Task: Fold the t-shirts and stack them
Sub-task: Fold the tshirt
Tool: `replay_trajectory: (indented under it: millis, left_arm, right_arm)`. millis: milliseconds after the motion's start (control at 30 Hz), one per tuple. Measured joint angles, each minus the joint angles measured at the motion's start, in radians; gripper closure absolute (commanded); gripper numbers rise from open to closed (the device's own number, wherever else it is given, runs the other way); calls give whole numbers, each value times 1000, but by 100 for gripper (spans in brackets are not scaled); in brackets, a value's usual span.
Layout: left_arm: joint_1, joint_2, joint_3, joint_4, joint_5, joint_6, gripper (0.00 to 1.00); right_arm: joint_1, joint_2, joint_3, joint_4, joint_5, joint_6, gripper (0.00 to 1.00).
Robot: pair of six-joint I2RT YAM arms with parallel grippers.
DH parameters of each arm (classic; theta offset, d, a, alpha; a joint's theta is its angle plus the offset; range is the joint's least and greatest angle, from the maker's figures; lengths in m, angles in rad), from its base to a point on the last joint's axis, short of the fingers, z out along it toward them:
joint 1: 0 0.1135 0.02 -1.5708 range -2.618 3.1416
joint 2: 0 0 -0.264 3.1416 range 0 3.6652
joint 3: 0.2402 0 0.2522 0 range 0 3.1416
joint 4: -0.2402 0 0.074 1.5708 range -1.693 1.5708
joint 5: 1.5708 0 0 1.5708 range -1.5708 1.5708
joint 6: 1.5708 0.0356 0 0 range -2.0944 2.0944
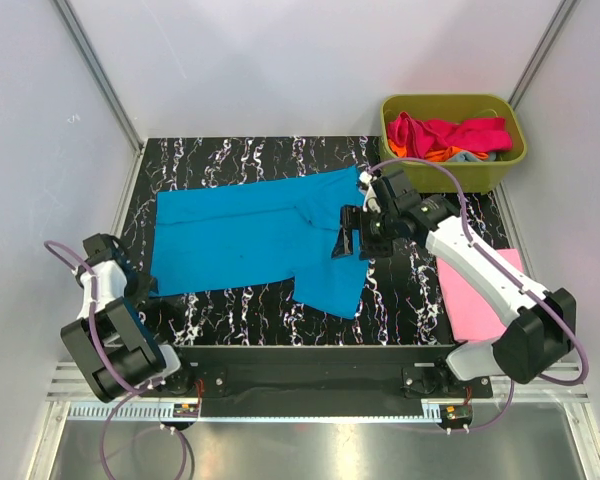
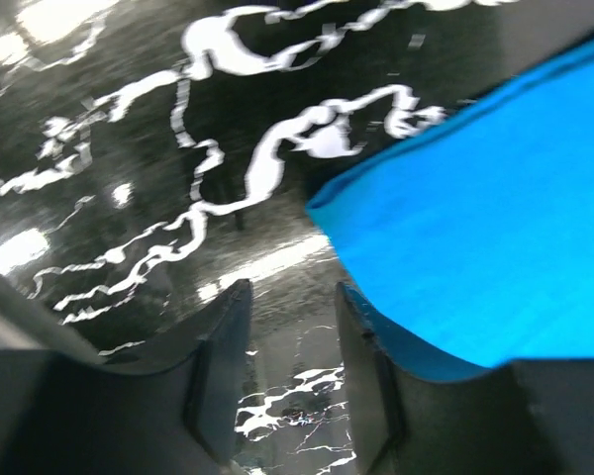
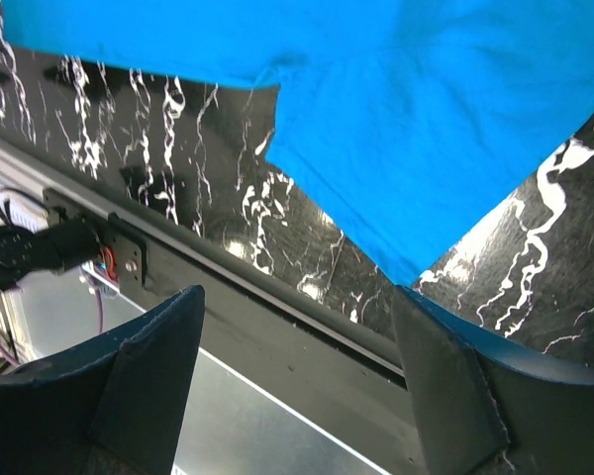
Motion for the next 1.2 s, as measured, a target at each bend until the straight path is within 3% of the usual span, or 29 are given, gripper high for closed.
replay_trajectory:
  millis: [833,1067,1200]
  left_arm:
    - [18,157,28,93,35,0,60]
    - [26,169,32,100,37,14,78]
    - [27,171,32,116,40,24,92]
  right_arm:
    - [0,-108,-144,53,-22,-55,16]
    - [-8,-137,-220,56,-21,-24,17]
    - [-46,-144,-305,62,-36,-4,31]
